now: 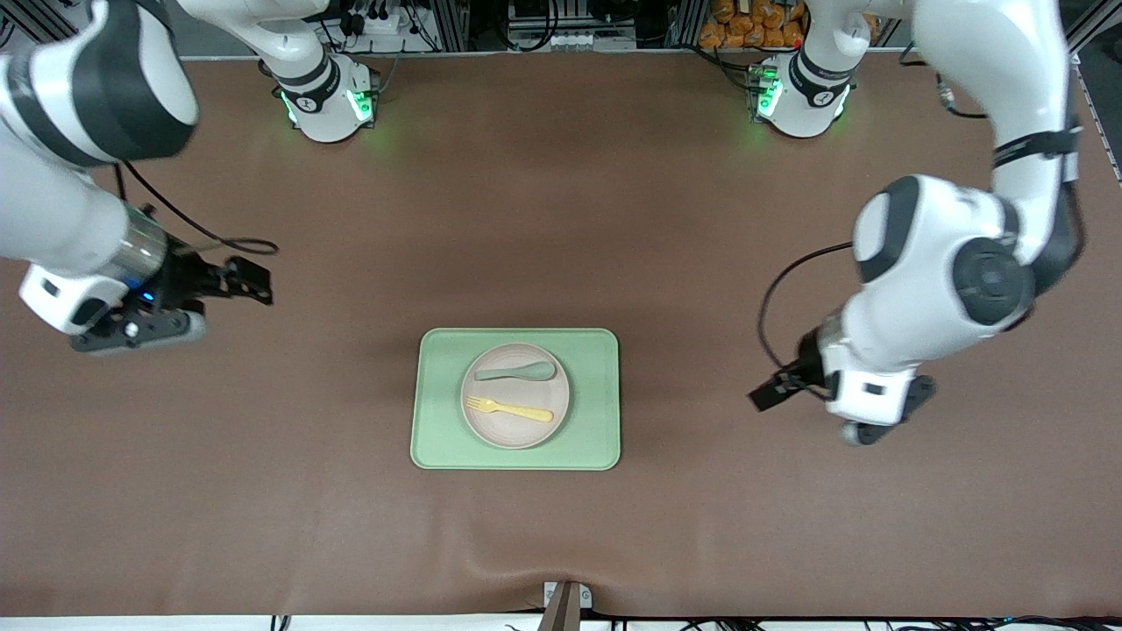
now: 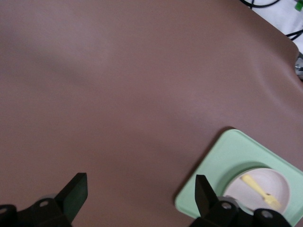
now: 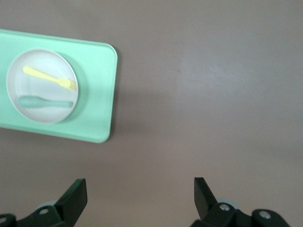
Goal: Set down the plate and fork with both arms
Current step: 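Release the plate and withdraw the left gripper while the right gripper approaches, then position the right gripper above the yellow fork on the plate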
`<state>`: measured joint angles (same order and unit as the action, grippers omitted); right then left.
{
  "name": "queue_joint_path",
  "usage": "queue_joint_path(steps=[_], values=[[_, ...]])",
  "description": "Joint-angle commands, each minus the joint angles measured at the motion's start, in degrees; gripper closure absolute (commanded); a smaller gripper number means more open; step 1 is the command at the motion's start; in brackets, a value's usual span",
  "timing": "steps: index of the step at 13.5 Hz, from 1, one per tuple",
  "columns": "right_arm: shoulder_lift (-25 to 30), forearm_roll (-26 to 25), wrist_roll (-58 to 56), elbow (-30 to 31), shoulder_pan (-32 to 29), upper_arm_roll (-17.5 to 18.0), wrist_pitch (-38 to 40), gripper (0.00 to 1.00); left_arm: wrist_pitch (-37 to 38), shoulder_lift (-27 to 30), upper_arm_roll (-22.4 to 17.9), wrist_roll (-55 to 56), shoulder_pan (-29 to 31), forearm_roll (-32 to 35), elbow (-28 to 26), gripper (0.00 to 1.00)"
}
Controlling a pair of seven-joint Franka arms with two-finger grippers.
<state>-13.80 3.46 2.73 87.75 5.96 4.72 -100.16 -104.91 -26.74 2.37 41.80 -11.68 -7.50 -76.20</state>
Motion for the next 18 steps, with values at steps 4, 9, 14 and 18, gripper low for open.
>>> queue_joint_path(steps=[4,9,14,18], values=[[-9.9,1.0,12.2,-4.4,6.5,-0.3,-7.8,0.0,11.8,7.6,0.5,-18.9,9.7,1.8,-1.4,0.0],[-22.1,0.3,12.5,-13.5,12.4,-0.4,-14.2,0.0,17.4,12.8,0.6,-31.1,11.3,7.8,-1.9,0.0],[-27.4,0.2,12.8,-14.3,15.7,-0.7,-22.8,0.0,19.4,16.3,1.1,-38.5,11.2,8.6,-1.2,0.0],[-31.0,-0.3,12.8,-17.2,17.3,-0.9,-24.8,0.0,19.3,16.2,1.4,-39.0,11.2,8.2,-1.1,0.0]])
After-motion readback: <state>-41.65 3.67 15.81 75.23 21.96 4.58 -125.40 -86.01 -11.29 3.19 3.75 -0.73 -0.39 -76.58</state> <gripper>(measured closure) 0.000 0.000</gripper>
